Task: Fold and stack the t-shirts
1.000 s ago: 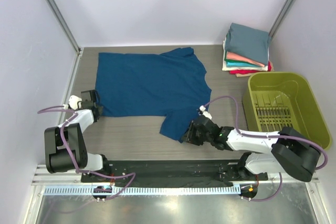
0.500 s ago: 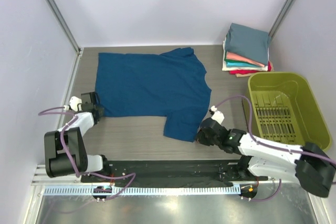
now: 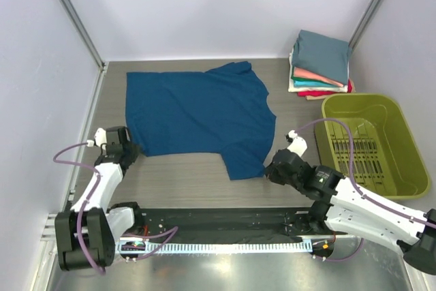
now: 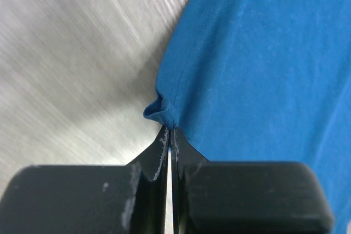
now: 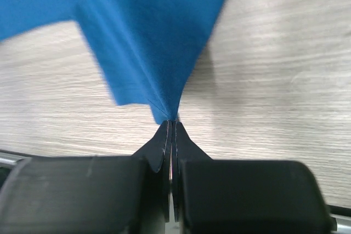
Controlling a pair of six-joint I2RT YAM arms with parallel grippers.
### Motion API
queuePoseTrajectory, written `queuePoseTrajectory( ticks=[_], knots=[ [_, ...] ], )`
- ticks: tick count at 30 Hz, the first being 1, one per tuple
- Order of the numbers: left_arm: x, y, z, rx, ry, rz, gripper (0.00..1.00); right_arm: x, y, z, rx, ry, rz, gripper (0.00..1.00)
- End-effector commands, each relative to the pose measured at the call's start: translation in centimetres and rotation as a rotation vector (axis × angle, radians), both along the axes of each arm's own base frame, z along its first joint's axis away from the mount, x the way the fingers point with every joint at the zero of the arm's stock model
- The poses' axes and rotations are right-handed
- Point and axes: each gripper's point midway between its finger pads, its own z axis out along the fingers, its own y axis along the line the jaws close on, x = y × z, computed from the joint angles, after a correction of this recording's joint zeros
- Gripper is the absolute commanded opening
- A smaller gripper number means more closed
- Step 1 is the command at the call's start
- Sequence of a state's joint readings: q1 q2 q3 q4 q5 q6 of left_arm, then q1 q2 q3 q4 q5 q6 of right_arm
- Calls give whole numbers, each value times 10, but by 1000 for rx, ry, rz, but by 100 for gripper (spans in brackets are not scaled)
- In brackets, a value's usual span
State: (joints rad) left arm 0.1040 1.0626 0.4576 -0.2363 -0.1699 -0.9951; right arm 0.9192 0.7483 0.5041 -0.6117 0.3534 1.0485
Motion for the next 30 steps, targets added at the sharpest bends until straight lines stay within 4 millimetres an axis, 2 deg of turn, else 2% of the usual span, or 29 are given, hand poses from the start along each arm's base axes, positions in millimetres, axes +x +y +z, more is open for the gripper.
queuePoseTrajectory(
  ticks=[1, 2, 3, 4, 5, 6, 7, 8, 9, 11, 13, 14, 15, 17, 18, 19, 20, 21, 22, 25, 26, 27, 28, 29, 30],
  knots=[
    [-5, -3, 28, -4, -21, -7, 0, 15, -2, 45, 2, -109, -10, 1],
    [-5, 0, 36, 8, -29, 1, 0, 20, -1, 51, -13, -126, -11, 1],
    [-8, 1, 44, 15, -33, 7, 0, 29, 0, 68, -36, -176, -6, 1],
    [-2, 2, 62, 19, -67, 10, 0, 35, 1, 76, -50, -197, -9, 1],
    [0, 3, 70, 25, -80, 12, 0, 42, 4, 80, -83, -207, -3, 1],
    [-1, 3, 76, 27, -81, 13, 0, 51, 10, 100, -75, -247, -4, 1],
    [5, 7, 92, 42, -110, 24, 0, 61, 6, 108, -117, -276, -5, 1],
    [7, 9, 98, 53, -117, 27, 0, 72, 10, 109, -145, -280, -2, 1],
    [12, 11, 107, 62, -120, 32, 0, 82, 13, 126, -133, -305, -6, 1],
    [16, 14, 115, 73, -123, 41, 0, 106, 10, 134, -143, -319, 0, 1],
    [25, 16, 116, 77, -117, 46, 0, 129, 12, 138, -148, -316, 1, 1],
    [28, 17, 115, 75, -111, 47, 0, 143, 5, 143, -159, -332, -15, 1],
    [32, 17, 116, 69, -116, 51, 0, 155, 6, 154, -159, -351, -21, 1],
    [41, 16, 109, 52, -106, 55, 0, 177, 3, 145, -204, -325, -23, 1],
    [46, 16, 109, 46, -114, 62, 0, 189, 4, 158, -195, -345, -32, 1],
    [50, 16, 108, 45, -114, 65, 0, 200, 6, 147, -216, -319, -29, 1],
    [53, 18, 103, 50, -98, 72, 0, 208, 7, 149, -212, -324, -28, 1],
    [55, 20, 103, 54, -93, 77, 0, 220, 6, 160, -202, -342, -33, 1],
    [59, 21, 106, 58, -101, 83, 0, 229, 9, 151, -215, -323, -26, 1],
    [69, 27, 109, 68, -105, 106, 0, 251, 8, 163, -214, -344, -35, 1],
    [72, 27, 110, 63, -103, 107, 0, 259, 10, 155, -223, -327, -28, 1],
    [78, 28, 112, 61, -105, 107, 0, 268, 11, 164, -215, -343, -35, 1],
    [81, 28, 111, 61, -101, 109, 0, 273, 12, 166, -213, -347, -29, 1],
    [84, 29, 112, 62, -100, 113, 0, 281, 14, 157, -224, -328, -23, 1],
    [89, 32, 116, 67, -109, 122, 0, 288, 15, 164, -215, -343, -24, 1]
  ],
)
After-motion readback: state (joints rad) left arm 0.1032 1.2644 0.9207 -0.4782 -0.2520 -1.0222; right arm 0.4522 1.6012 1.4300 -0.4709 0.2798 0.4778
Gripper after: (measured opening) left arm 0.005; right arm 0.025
